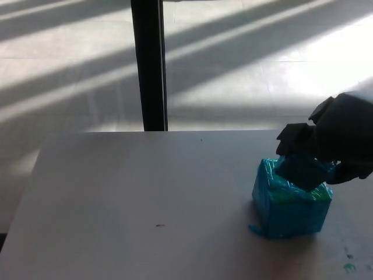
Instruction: The robot uses its right hand to pick up the small cube kept on the middle on the desk and place it on the bigger cube kept next to it
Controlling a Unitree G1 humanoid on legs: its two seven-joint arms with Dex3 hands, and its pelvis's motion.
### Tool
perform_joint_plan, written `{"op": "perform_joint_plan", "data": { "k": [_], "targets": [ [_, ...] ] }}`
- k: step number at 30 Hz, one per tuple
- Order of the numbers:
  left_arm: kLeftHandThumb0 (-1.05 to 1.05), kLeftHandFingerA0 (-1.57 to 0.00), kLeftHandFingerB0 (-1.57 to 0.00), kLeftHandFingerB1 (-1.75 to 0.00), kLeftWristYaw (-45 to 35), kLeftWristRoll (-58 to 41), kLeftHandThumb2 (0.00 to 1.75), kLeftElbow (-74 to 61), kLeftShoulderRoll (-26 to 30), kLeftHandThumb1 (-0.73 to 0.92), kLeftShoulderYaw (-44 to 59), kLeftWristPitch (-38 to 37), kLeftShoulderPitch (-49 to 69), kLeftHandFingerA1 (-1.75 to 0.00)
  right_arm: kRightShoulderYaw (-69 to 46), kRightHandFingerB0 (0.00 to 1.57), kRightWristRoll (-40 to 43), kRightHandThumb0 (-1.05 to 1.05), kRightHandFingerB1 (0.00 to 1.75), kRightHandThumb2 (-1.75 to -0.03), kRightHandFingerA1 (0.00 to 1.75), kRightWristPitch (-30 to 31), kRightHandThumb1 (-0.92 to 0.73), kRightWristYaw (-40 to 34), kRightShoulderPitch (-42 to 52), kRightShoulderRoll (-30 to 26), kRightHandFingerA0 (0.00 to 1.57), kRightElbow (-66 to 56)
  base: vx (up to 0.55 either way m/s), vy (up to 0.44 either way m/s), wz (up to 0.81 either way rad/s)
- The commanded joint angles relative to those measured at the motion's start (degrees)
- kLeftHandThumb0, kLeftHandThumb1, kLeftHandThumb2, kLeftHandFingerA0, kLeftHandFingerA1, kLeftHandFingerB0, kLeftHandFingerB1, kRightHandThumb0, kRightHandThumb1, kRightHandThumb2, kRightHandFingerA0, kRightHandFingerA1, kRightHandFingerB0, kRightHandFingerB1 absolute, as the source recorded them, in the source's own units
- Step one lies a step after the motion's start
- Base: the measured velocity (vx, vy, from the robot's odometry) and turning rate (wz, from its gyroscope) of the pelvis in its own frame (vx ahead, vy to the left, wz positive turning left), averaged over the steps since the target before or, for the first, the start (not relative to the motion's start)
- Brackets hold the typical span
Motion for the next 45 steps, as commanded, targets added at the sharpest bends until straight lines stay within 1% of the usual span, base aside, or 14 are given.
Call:
{"op": "perform_joint_plan", "data": {
  "k": [1, 3, 6, 10, 11, 15, 16, 20, 21, 22, 27, 34, 38, 45],
  "targets": [
    [-0.73, -0.43, -0.53, -0.46, -0.98, -0.29, 0.62, -0.43, 1.14, 0.69, -0.18, -0.54, 0.61, -0.62, -0.56, 0.77, -0.31, -0.32, 0.99, -0.64, 1.67, -1.39, -0.71, 2.92, 0.86, -0.14, 0.8, -0.04, 0.0, 0.0, 0.0],
    [-0.74, -0.43, -0.52, -0.46, -1.03, -0.09, 0.61, 0.3, 1.34, 0.68, -0.37, -0.1, -0.41, -0.62, -0.75, 0.76, 0.18, -0.36, 0.95, -0.94, 1.29, -2.04, -0.51, 3.32, 0.78, -0.31, 1.08, 0.66, 0.0, 0.0, 0.0],
    [-0.73, -0.42, -0.51, -0.45, -1.33, -0.33, 0.61, -0.09, 1.35, 0.68, -0.31, 0.3, -0.46, -0.62, -0.75, 0.79, -0.85, -0.31, 0.95, -0.6, 1.69, -3.03, -0.67, 1.74, 0.6, -0.02, 0.8, 1.76, 0.0, 0.0, 0.0],
    [-0.73, -0.44, -0.51, -0.44, -0.94, -0.06, 0.61, -0.81, 1.48, 0.68, -0.65, 0.59, -0.36, -0.62, -0.61, 0.79, -1.78, -0.37, 0.86, -0.89, 1.35, -2.68, -0.47, 0.85, 0.3, 1.29, 1.14, 3.34, 0.0, 0.0, 0.0],
    [-0.73, -0.46, -0.52, -0.45, -0.81, -0.16, 0.61, -0.74, 1.26, 0.68, -0.62, 0.47, -0.45, -0.63, -0.62, 0.82, -2.19, -0.32, 0.83, -0.6, 1.75, -2.75, -0.66, 0.37, 0.33, 1.42, 0.85, 3.71, 0.0, 0.0, 0.0],
    [-0.72, -0.48, -0.46, -0.56, -0.32, 0.17, 1.0, -0.23, 1.25, 0.55, -0.9, 0.1, -0.76, -0.68, -0.05, 0.75, -2.9, -0.3, 1.01, -0.6, 1.7, -0.46, -0.67, 3.89, -0.57, 3.01, 0.79, 3.97, 0.0, 0.0, 0.0],
    [-0.74, -0.45, -0.52, -0.45, -0.68, 0.22, 0.61, -0.28, 1.36, 0.69, -1.04, -0.15, -0.72, -0.63, 0.14, 0.78, -3.72, -0.28, 0.99, -0.6, 1.64, -0.3, -0.64, 3.33, -0.99, 3.33, 0.76, 4.3, 0.0, 0.0, 0.0],
    [-0.74, -0.45, -0.51, -0.43, -0.88, -0.23, 0.61, -0.35, 1.63, 0.67, -1.01, 0.67, -0.76, -0.62, 0.25, 0.81, -3.74, -0.31, 0.76, -0.62, 1.61, 0.81, -0.67, 4.84, -1.93, 4.37, 0.77, 5.75, 0.0, 0.0, 0.0],
    [-0.76, -0.41, -0.48, -0.57, -1.02, -0.54, 0.99, -0.41, 1.63, 0.55, -0.82, 1.44, -0.91, -0.64, 0.36, 0.79, -4.64, -0.31, 0.78, -0.61, 1.65, 2.05, -0.67, 5.29, -1.93, 4.51, 0.78, 5.43, 0.0, 0.0, 0.0],
    [-0.73, -0.45, -0.52, -0.43, -0.85, -0.37, 0.61, -0.06, 1.6, 0.66, -0.94, 1.31, -1.09, -0.6, 0.36, 0.8, -4.85, -0.32, 0.82, -0.62, 1.62, 2.51, -0.65, 5.48, -1.94, 4.71, 0.77, 5.56, 0.0, 0.0, 0.0],
    [-0.74, -0.43, -0.49, -0.44, -0.73, 0.47, 0.61, 0.16, 1.5, 0.69, -1.74, -0.47, -0.77, -0.61, -0.06, 0.71, -4.67, -0.33, 0.69, -0.63, 1.66, 5.67, -0.71, 8.86, -1.1, 5.18, 0.76, 4.59, 0.0, 0.0, 0.0],
    [-0.74, -0.44, -0.51, -0.43, -0.98, 0.0, 0.61, 0.17, 1.56, 0.68, -1.73, -0.48, -0.56, -0.6, -1.32, 0.05, -2.94, -0.6, 0.41, -0.8, 0.55, 12.34, -0.45, 21.79, -0.21, 3.88, 0.14, -3.74, 0.0, 0.0, 0.0],
    [-0.74, -0.45, -0.53, -0.46, -0.97, 0.19, 0.61, 0.13, 1.53, 0.69, -1.87, -1.29, -0.36, -0.61, -1.42, 0.08, -3.62, -0.72, 0.18, -0.73, 0.01, 13.13, -0.42, 25.85, -0.71, 2.19, 0.0, -6.55, 0.0, 0.0, 0.0],
    [-0.75, -0.46, -0.57, -0.49, -1.15, 0.1, 0.61, 0.55, 1.6, 0.67, -1.75, -1.77, -0.54, -0.62, -1.51, 0.0, -4.17, -0.89, 0.02, -0.81, 0.0, 12.48, -0.52, 27.45, -0.36, 0.97, 0.0, -9.05, 0.0, 0.0, 0.0]
  ]
}}
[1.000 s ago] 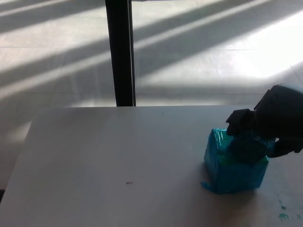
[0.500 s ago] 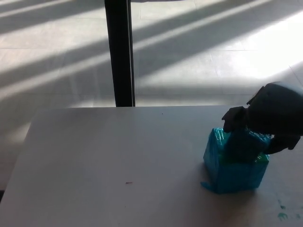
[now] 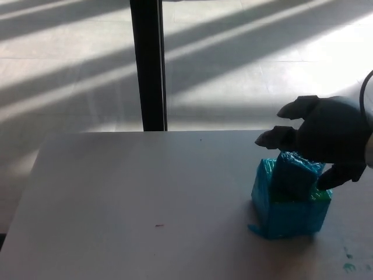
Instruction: The robot uses its right hand to pick up the small cube kept on the middle on the desk and place it on the bigger cube kept next to it
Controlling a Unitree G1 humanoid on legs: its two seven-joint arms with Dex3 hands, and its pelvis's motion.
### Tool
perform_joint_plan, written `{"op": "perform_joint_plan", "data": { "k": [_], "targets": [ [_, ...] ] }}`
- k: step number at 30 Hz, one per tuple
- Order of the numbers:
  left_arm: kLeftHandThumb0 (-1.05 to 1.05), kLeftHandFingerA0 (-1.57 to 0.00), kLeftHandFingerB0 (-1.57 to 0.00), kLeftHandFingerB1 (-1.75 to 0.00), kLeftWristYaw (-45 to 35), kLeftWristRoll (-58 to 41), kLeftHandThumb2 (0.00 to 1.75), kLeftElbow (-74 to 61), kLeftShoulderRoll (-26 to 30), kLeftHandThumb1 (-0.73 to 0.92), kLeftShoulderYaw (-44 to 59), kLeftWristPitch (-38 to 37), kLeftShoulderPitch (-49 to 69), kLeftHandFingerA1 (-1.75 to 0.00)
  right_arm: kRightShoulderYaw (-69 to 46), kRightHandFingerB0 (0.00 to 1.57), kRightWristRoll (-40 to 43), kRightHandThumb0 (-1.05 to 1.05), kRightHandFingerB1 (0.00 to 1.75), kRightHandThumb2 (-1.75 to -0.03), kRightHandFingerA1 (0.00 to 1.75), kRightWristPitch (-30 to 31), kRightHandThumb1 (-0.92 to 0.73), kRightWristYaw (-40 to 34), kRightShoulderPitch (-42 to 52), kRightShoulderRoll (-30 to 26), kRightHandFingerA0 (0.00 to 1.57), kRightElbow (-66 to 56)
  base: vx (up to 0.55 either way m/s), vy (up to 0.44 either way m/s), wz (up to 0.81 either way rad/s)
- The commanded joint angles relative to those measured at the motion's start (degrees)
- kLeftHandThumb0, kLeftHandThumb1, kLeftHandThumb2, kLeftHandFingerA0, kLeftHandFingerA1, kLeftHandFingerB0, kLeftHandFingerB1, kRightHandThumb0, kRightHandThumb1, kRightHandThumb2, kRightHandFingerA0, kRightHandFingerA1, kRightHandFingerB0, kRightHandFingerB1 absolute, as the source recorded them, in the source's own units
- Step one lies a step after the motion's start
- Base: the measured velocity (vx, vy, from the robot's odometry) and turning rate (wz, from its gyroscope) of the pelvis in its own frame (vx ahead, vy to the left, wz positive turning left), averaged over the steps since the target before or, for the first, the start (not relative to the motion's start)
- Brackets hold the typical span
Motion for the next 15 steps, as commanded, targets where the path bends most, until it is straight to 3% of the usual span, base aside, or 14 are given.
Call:
{"op": "perform_joint_plan", "data": {
  "k": [1, 6, 10, 11, 12, 13, 14, 15],
  "targets": [
    [-0.73, -0.53, -0.66, -0.58, -0.28, -0.27, 0.6, 0.06, 1.17, 0.66, 0.3, -1.35, 0.64, -0.69, -1.3, 0.0, -0.38, -0.89, 0.01, -0.81, 0.0, 3.9, -0.53, 9.55, 1.03, -3.27, 0.0, -4.1, 0.0, 0.0, 0.0],
    [-0.74, -0.5, -0.61, -0.5, 0.47, 0.31, 0.61, 0.11, 1.19, 0.67, -0.18, -1.23, 0.71, -0.63, -2.19, 0.0, 1.62, -0.83, 0.04, -0.81, 0.02, 3.82, -0.5, 11.79, 0.72, -3.54, 0.0, -5.76, 0.0, 0.0, 0.0],
    [-0.74, -0.5, -0.62, -0.55, 0.9, -0.04, 0.6, 0.98, 0.98, 0.67, 0.14, -0.77, 0.39, -0.65, -3.23, 0.0, 2.08, -0.81, 0.06, -0.81, 0.04, 3.61, -0.5, 14.15, -0.22, -4.37, 0.0, -6.74, 0.0, 0.0, 0.0],
    [-0.74, -0.5, -0.61, -0.53, 0.78, -0.38, 0.6, 1.01, 0.94, 0.66, 0.44, -0.59, 0.33, -0.66, -4.08, 0.0, 3.15, -0.75, 0.14, -0.73, 0.0, 3.84, -0.37, 15.51, -0.35, -4.81, 0.0, -7.22, 0.0, 0.0, 0.0],
    [-0.75, -0.4, -0.54, -0.61, 0.54, -0.23, 1.01, 0.44, 1.12, 0.55, 0.27, -0.83, 0.77, -0.66, -5.01, 0.0, 4.47, -0.74, 0.14, -0.72, 0.0, 3.97, -0.34, 16.94, -0.31, -5.86, 0.0, -7.77, 0.0, 0.0, 0.0],
    [-0.75, -0.46, -0.59, -0.53, 0.52, -0.15, 0.6, 0.19, 1.19, 0.67, 0.21, -1.03, 1.01, -0.65, -5.92, 0.0, 5.61, -0.77, 0.08, -0.81, 0.04, 3.73, -0.47, 18.26, -0.46, -7.04, 0.0, -8.2, 0.0, 0.0, 0.0],
    [-0.78, -0.42, -0.51, -0.6, 0.24, -0.14, 1.01, -0.11, 1.25, 0.56, 0.16, -1.23, 1.23, -0.66, -6.89, 0.0, 6.95, -0.76, 0.12, -0.74, 0.0, 4.49, -0.36, 20.57, -0.59, -8.09, 0.0, -8.86, 0.0, 0.0, 0.0],
    [-0.75, -0.4, -0.54, -0.62, 0.2, -0.37, 1.0, 0.03, 1.23, 0.54, 0.38, -0.97, 1.16, -0.65, -7.61, 0.0, 7.76, -0.76, 0.13, -0.75, 0.0, 4.31, -0.36, 20.99, -0.68, -8.71, 0.0, -8.74, 0.0, 0.0, 0.0]
  ]
}}
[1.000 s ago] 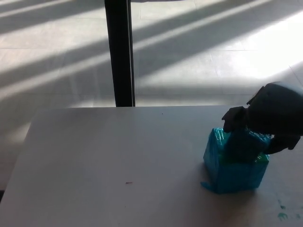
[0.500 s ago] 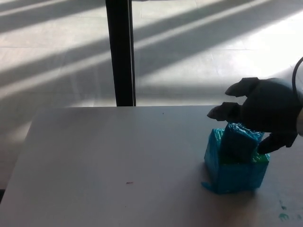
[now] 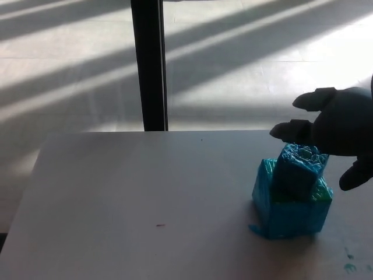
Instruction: The robot uses its right hand to pick up the small cube kept on the middle on the desk and place it on the bigger cube kept next to it
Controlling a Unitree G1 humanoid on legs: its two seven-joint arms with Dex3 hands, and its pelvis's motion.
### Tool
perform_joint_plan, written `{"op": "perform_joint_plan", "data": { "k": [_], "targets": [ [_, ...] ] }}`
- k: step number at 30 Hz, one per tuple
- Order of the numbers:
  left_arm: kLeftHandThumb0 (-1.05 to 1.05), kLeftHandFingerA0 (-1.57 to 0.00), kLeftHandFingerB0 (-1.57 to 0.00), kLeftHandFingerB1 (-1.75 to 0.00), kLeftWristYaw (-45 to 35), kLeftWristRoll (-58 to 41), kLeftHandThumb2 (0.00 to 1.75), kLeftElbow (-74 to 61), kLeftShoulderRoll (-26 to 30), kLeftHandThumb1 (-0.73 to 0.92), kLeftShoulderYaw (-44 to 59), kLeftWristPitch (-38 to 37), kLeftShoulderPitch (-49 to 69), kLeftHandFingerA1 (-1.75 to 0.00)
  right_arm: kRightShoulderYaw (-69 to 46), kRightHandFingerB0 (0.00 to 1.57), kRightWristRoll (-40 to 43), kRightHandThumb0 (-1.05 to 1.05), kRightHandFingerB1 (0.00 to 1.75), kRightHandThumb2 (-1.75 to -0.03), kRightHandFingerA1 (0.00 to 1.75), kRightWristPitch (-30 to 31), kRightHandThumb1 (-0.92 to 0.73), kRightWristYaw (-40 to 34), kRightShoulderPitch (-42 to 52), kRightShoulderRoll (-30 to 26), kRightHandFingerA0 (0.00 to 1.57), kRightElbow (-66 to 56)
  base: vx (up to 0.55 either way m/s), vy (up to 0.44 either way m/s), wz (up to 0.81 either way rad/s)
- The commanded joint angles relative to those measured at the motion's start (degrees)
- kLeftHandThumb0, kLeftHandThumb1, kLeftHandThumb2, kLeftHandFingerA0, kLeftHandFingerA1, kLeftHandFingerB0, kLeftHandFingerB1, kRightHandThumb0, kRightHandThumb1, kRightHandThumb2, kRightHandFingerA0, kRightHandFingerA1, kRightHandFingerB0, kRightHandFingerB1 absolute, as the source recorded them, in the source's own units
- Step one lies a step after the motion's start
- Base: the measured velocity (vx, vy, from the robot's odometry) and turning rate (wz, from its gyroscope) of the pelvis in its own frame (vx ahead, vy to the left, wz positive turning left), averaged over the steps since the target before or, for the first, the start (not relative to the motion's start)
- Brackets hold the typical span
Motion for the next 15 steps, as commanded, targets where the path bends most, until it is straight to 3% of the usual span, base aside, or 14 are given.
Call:
{"op": "perform_joint_plan", "data": {
  "k": [1, 2, 3, 4, 5, 6, 7, 8, 9, 10, 11, 12, 15],
  "targets": [
    [-0.77, -0.45, -0.49, -0.58, 0.11, -0.66, 1.0, -0.67, 1.21, 0.56, 0.63, 0.09, 0.79, -0.67, -4.83, 0.0, 7.49, -0.75, 0.15, -0.75, 0.0, 1.78, -0.36, 9.58, -0.96, -5.14, 0.0, -1.61, 0.0, 0.0, 0.0],
    [-0.74, -0.48, -0.54, -0.47, 0.0, -0.71, 0.62, -0.73, 1.26, 0.67, 0.65, 0.56, 0.68, -0.65, -6.12, 0.0, 8.89, -0.73, 0.17, -0.74, 0.0, 2.18, -0.35, 10.41, -0.71, -6.17, 0.0, -1.63, 0.0, 0.0, 0.0],
    [-0.74, -0.48, -0.54, -0.47, -0.23, -0.66, 0.62, -0.63, 1.37, 0.67, 0.6, 0.88, 0.63, -0.65, -7.5, 0.0, 10.25, -0.73, 0.17, -0.74, 0.0, 2.71, -0.35, 11.29, -0.27, -7.32, 0.0, -1.87, 0.0, 0.0, 0.0],
    [-0.72, -0.46, -0.52, -0.45, -0.24, -0.77, 0.61, -0.61, 1.41, 0.67, 0.7, 1.18, 0.74, -0.63, -8.71, 0.0, 11.21, -0.76, 0.28, -0.56, 0.0, 2.96, -0.42, 11.53, 0.42, -8.07, 0.0, -1.86, 0.0, 0.0, 0.0],
    [-0.72, -0.46, -0.52, -0.45, -0.2, -0.96, 0.61, -0.64, 1.39, 0.67, 0.87, 1.68, 0.63, -0.63, -10.4, 0.0, 12.6, -0.76, 0.28, -0.56, 0.0, 3.29, -0.42, 11.64, 1.06, -9.3, 0.0, -1.58, 0.0, 0.0, 0.0],
    [-0.72, -0.44, -0.48, -0.43, -0.31, -0.63, 0.61, -0.66, 1.46, 0.68, 0.58, 1.18, 0.75, -0.62, -11.78, 0.0, 13.73, -0.7, 0.18, -0.83, 0.04, 4.04, -0.43, 11.73, 1.83, -9.78, 0.0, -1.37, 0.0, 0.0, 0.0],
    [-0.72, -0.44, -0.48, -0.43, -0.36, -0.48, 0.61, -0.67, 1.48, 0.68, 0.46, 0.96, 0.81, -0.62, -12.52, 0.0, 14.26, -0.7, 0.18, -0.83, 0.04, 4.35, -0.43, 11.93, 2.22, -9.94, 0.0, -1.33, 0.0, 0.0, 0.0],
    [-0.74, -0.44, -0.51, -0.45, -0.42, -0.51, 0.61, -0.61, 1.48, 0.67, 0.54, 0.42, 1.14, -0.63, -14.78, 0.0, 15.63, -0.75, 0.27, -0.56, 0.0, 5.14, -0.43, 11.64, 4.01, -11.23, 0.0, -0.7, 0.0, 0.0, 0.0],
    [-0.75, -0.46, -0.52, -0.45, -0.19, -0.25, 0.61, -0.4, 1.49, 0.67, 0.36, 0.03, 1.22, -0.63, -17.26, 0.0, 16.9, -0.76, 0.16, -0.75, 0.0, 5.43, -0.37, 10.9, 6.09, -12.79, 0.0, 0.41, 0.0, 0.0, 0.0],
    [-0.75, -0.44, -0.5, -0.44, -0.33, 0.03, 0.61, -0.17, 1.65, 0.68, 0.11, -0.23, 1.19, -0.62, -21.16, 0.0, 19.12, -0.72, 0.23, -0.55, 0.0, 7.33, -0.45, 10.14, 9.55, -13.72, 0.0, 2.12, 0.0, 0.0, 0.0],
    [-0.73, -0.46, -0.51, -0.43, -0.2, 0.03, 0.61, -0.07, 1.62, 0.68, 0.13, -0.3, 1.16, -0.62, -22.18, 0.0, 19.15, -0.7, 0.22, -0.55, 0.0, 7.62, -0.45, 9.59, 10.63, -14.09, 0.0, 2.82, 0.0, 0.0, 0.0],
    [-0.74, -0.48, -0.52, -0.44, 0.2, 0.47, 0.61, 0.16, 1.6, 0.69, -0.25, -0.34, 1.15, -0.62, -24.45, 0.0, 19.3, -0.74, 0.09, -0.8, 0.02, 7.97, -0.44, 8.1, 13.07, -14.82, 0.0, 5.18, 0.0, 0.0, 0.0],
    [-0.73, -0.48, -0.53, -0.44, -0.35, 0.41, 0.61, -0.94, 1.77, 0.68, -0.4, -0.14, 1.77, -0.62, -28.67, 0.0, 19.31, -0.74, 0.08, -0.77, 0.0, 8.96, -0.43, 5.82, 17.63, -15.56, 0.0, 8.57, 0.0, 0.0, 0.0]
  ]
}}
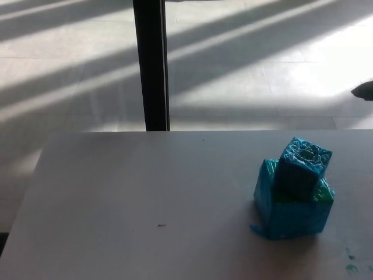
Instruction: The robot uses its right hand to pick up the small cube kept on the middle on the desk and place it on the bigger cube kept next to it
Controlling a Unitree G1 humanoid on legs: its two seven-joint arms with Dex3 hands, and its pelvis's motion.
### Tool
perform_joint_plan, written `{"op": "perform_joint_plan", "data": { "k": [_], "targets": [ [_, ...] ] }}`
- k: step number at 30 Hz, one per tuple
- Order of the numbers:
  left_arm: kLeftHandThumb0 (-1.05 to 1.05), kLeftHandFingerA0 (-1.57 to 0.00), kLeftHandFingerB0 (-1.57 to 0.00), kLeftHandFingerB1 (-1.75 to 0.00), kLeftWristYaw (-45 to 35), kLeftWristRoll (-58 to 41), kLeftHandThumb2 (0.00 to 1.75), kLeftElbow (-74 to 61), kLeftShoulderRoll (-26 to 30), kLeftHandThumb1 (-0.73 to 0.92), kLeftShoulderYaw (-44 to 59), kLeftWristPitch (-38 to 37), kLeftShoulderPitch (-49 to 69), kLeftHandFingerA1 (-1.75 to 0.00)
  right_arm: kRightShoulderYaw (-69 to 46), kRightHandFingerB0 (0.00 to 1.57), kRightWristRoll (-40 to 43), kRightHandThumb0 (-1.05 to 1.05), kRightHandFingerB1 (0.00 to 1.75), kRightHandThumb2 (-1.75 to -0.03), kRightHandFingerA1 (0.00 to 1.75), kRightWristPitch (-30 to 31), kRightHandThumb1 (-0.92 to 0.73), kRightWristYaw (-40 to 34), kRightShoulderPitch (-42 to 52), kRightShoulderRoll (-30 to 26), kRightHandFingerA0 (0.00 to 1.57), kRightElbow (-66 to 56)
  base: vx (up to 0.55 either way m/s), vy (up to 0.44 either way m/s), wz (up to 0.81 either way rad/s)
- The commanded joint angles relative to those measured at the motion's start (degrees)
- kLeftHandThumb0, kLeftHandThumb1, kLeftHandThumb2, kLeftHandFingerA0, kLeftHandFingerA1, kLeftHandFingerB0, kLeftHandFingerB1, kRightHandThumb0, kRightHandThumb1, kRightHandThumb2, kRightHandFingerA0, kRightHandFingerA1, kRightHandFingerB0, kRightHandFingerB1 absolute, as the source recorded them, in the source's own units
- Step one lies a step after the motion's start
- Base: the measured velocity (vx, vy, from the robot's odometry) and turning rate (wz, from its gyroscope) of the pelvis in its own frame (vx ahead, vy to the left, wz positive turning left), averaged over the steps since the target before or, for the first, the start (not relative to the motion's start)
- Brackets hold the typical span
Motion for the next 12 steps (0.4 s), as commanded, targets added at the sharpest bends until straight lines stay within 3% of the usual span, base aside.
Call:
{"op": "perform_joint_plan", "data": {
  "k": [1, 5, 7, 12],
  "targets": [
    [-0.72, -0.48, -0.54, -0.44, -0.36, 0.04, 0.61, -0.73, 1.68, 0.68, -0.08, 0.18, 1.27, -0.62, -11.1, 0.0, 7.77, -0.73, 0.06, -0.76, 0.0, 6.91, -0.43, -1.92, 11.36, -4.82, 0.0, 7.39, 0.0, 0.0, 0.0],
    [-0.73, -0.49, -0.52, -0.44, -0.52, -0.17, 0.61, -0.83, 1.59, 0.68, 0.05, 0.14, 1.32, -0.63, -16.62, 0.05, 8.64, -0.62, 0.09, -0.7, 0.01, 7.48, -0.37, -7.24, 18.81, -4.36, 0.0, 13.94, 0.0, 0.0, 0.0],
    [-0.74, -0.55, -0.55, -0.46, -0.08, 0.17, 0.61, -0.34, 1.45, 0.68, -0.2, -0.2, 1.05, -0.65, -20.91, 0.07, 10.89, -0.62, 0.12, -0.68, 0.03, 8.03, -0.35, -10.15, 23.6, -2.61, 0.0, 16.35, 0.0, 0.0, 0.0],
    [-0.72, -0.51, -0.52, -0.45, -0.12, -0.13, 0.61, -1.02, 1.31, 0.69, -0.09, 0.14, 1.27, -0.63, -26.53, 0.06, 12.35, -0.64, 0.16, -0.68, 0.04, 7.7, -0.36, -17.01, 30.63, 0.63, 0.0, 19.48, 0.0, 0.0, 0.0]
  ]
}}
